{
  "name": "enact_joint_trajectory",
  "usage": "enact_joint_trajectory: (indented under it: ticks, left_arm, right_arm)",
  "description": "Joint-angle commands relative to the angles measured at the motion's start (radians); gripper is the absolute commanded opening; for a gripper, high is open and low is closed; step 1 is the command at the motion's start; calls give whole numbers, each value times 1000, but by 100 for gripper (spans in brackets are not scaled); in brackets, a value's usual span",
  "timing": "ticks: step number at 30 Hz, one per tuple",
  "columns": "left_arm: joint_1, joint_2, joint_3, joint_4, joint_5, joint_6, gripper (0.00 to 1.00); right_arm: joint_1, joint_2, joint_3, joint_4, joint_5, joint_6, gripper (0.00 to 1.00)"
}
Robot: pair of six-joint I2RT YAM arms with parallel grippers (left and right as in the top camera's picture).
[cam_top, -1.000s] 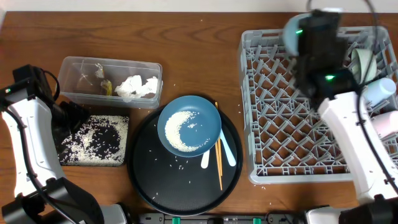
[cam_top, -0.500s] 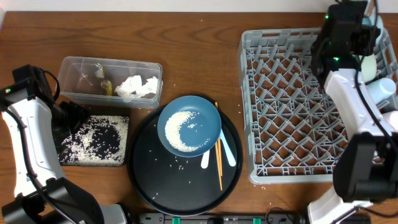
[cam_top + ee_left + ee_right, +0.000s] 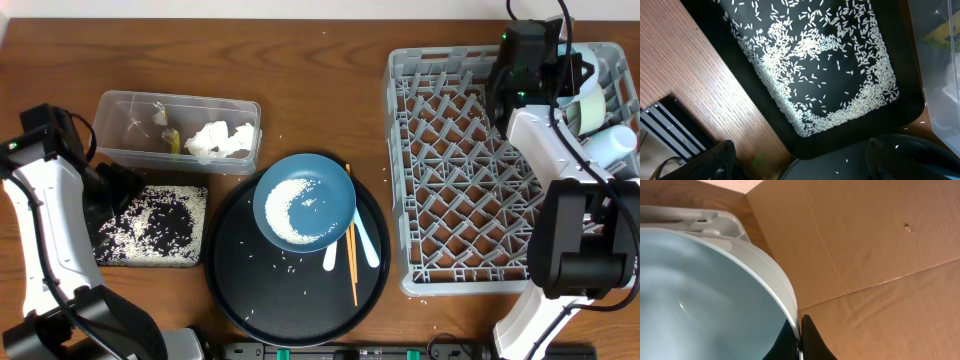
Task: Sort waste into correct bins and load items into the dishwasher rack
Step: 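Lower the light blue bowl into the rack and open the right gripper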
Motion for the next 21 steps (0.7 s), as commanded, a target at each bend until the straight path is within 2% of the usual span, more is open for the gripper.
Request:
enact_joint_trajectory:
  ticks: [1, 7, 21]
  left_arm:
    - [0, -14, 4, -3, -5, 10, 85]
    - [0, -14, 4, -3, -5, 10, 85]
    - [0, -14, 4, -3, -5, 10, 85]
  right_arm:
    - [19, 9, 3, -31, 8, 39, 1]
    - [21, 9, 2, -101, -26, 95, 1]
    - [20, 9, 2, -89, -9, 48, 1]
